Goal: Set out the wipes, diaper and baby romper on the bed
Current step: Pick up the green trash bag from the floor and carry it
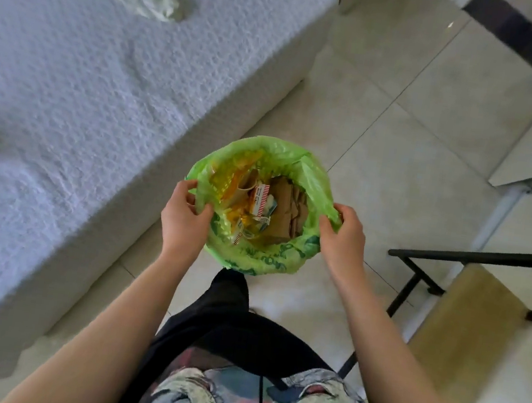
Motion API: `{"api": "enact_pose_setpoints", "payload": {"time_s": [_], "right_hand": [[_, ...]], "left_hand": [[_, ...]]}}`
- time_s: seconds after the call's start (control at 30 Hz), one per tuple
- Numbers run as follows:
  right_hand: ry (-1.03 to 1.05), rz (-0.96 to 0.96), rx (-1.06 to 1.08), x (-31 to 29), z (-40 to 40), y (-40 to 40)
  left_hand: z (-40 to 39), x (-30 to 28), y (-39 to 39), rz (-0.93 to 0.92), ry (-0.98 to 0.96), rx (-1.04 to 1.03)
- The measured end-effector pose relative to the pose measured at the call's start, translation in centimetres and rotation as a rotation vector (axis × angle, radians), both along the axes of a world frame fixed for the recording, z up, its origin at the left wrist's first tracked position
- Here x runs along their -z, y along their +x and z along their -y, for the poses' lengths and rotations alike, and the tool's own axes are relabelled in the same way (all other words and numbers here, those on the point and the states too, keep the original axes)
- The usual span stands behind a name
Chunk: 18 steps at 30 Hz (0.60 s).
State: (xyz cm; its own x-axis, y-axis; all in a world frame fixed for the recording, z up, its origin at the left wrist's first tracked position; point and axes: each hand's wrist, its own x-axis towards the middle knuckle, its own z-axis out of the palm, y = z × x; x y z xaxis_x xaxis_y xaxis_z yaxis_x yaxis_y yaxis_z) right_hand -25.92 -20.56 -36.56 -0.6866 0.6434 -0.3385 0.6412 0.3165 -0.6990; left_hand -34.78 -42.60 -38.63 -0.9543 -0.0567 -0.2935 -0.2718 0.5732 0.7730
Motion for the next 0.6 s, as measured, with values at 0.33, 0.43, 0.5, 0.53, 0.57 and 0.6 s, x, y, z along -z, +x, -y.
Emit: {"api": "enact_pose_setpoints", "payload": {"time_s": [0.33, 0.43, 0.5, 0.53, 0.57, 0.6], "right_hand": [[-0.033, -0.002, 0.362, 1.0, -9.6, -4.1], [-0.04, 0.002, 0.418, 1.6, -13.7, -5.0], [-0.053, 0.001, 0.44, 2.0, -16.8, -5.7], [-0.059, 0.001, 0.441, 2.3, -18.4, -6.2], [-0.062, 0.001, 0.437, 2.5, -20.2, -6.7], [-0.063, 0.004, 0.432, 2.7, -22.0, -7.2]], "left_hand": [[-13.6, 0.8, -10.2, -0.002, -0.013, 0.322], [-18.4, 1.2, -12.0, -0.001, -0.017, 0.385], [-21.8, 1.7, -13.1, 0.004, -0.033, 0.411], [-23.5, 2.0, -13.6, 0.01, -0.041, 0.416], [-25.3, 2.2, -14.2, 0.019, -0.046, 0.418], [-27.1, 2.4, -14.7, 0.03, -0.052, 0.418]]}}
